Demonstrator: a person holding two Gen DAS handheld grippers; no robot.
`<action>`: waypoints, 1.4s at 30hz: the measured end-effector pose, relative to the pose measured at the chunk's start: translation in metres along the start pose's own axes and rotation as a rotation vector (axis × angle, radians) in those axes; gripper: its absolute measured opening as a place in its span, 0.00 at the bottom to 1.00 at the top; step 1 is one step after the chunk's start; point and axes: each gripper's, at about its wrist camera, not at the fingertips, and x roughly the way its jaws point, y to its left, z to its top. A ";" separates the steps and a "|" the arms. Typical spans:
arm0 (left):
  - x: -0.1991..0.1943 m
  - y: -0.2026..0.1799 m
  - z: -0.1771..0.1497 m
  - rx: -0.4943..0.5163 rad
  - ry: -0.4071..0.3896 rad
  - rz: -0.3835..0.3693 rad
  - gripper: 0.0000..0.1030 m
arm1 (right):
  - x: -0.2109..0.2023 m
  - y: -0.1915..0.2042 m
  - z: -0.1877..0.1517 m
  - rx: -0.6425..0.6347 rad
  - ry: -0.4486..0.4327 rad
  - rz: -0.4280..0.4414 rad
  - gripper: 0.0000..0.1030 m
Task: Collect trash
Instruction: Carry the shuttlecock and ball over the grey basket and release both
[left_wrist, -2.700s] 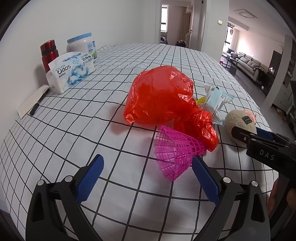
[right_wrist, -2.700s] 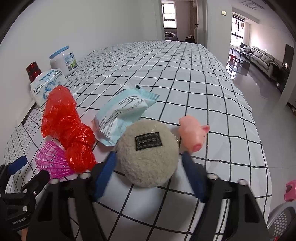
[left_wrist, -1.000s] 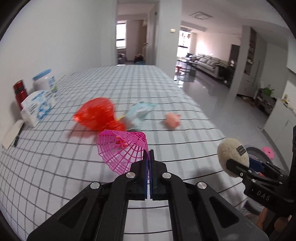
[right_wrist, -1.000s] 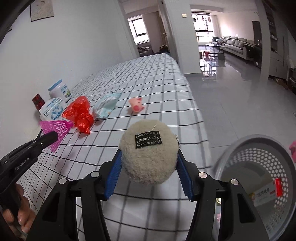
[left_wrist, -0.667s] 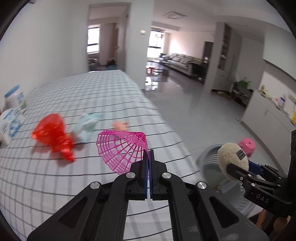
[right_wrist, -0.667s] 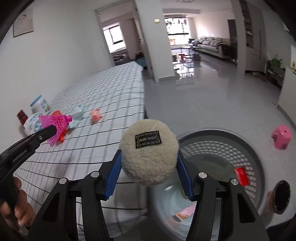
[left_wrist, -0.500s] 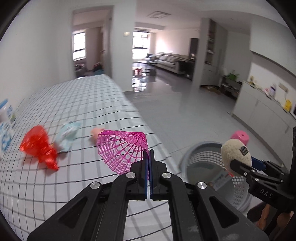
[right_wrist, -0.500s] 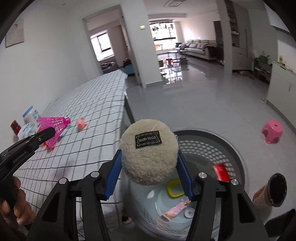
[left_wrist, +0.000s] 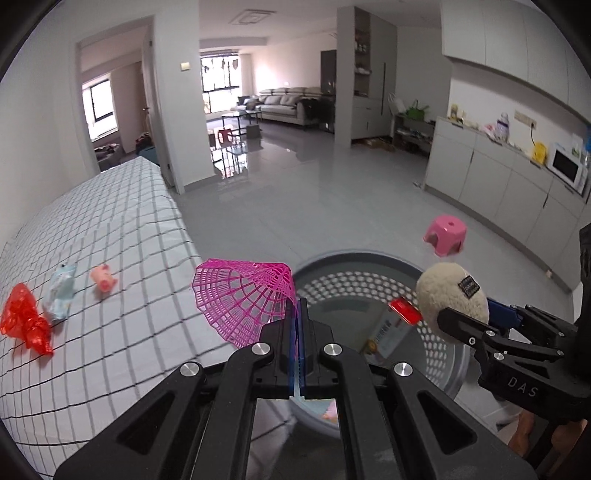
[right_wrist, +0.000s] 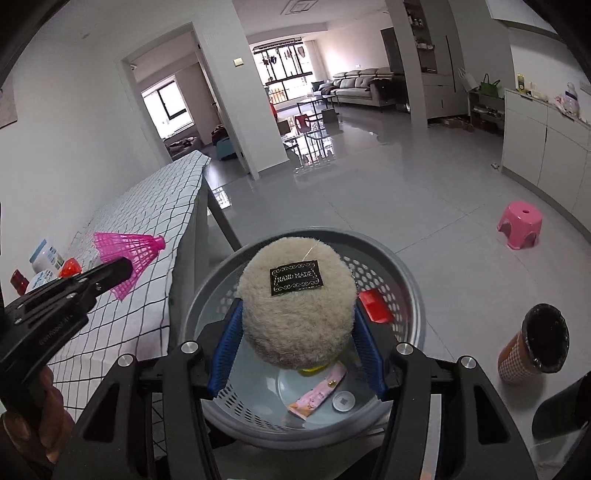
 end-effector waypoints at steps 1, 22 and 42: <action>0.005 -0.006 -0.001 0.002 0.012 -0.011 0.02 | 0.000 -0.006 -0.001 0.003 0.003 -0.002 0.54; 0.063 -0.029 -0.021 -0.035 0.144 -0.050 0.05 | 0.035 -0.024 -0.019 -0.008 0.097 -0.035 0.54; 0.065 -0.016 -0.027 -0.082 0.167 -0.007 0.56 | 0.028 -0.027 -0.011 0.002 0.072 -0.053 0.62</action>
